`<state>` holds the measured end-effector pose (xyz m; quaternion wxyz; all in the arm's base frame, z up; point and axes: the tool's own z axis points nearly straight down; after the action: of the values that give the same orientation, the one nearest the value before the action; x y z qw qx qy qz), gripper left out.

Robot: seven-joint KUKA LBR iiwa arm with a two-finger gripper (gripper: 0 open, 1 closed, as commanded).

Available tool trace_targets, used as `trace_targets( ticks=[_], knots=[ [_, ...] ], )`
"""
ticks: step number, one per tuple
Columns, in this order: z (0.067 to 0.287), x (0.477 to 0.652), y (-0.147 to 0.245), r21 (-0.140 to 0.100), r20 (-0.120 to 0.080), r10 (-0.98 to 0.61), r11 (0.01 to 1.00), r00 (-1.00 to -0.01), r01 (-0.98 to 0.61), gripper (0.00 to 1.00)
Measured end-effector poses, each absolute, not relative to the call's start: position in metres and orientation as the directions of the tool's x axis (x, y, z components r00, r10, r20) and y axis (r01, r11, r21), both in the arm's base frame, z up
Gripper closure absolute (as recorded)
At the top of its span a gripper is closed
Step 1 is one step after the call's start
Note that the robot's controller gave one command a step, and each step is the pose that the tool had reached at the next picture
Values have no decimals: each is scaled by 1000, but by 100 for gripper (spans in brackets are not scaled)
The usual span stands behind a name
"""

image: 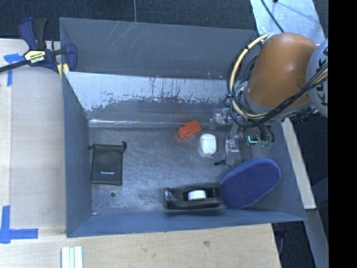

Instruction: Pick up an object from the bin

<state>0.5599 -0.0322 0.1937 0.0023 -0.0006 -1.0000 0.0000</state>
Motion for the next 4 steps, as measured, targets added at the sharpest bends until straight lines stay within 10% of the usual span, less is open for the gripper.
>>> trace_targets(
  ticks=[1, 2, 3, 4],
  knots=[
    [74, 624, -26, -6, -14, -509, 861, -861, -509, 0],
    [74, 623, -27, -6, -12, -507, 862, -862, -507, 100],
    [69, 618, -28, 2, 7, -508, 862, -862, -508, 0],
    [71, 621, -27, -1, -3, -506, 862, -862, -506, 100]
  ],
)
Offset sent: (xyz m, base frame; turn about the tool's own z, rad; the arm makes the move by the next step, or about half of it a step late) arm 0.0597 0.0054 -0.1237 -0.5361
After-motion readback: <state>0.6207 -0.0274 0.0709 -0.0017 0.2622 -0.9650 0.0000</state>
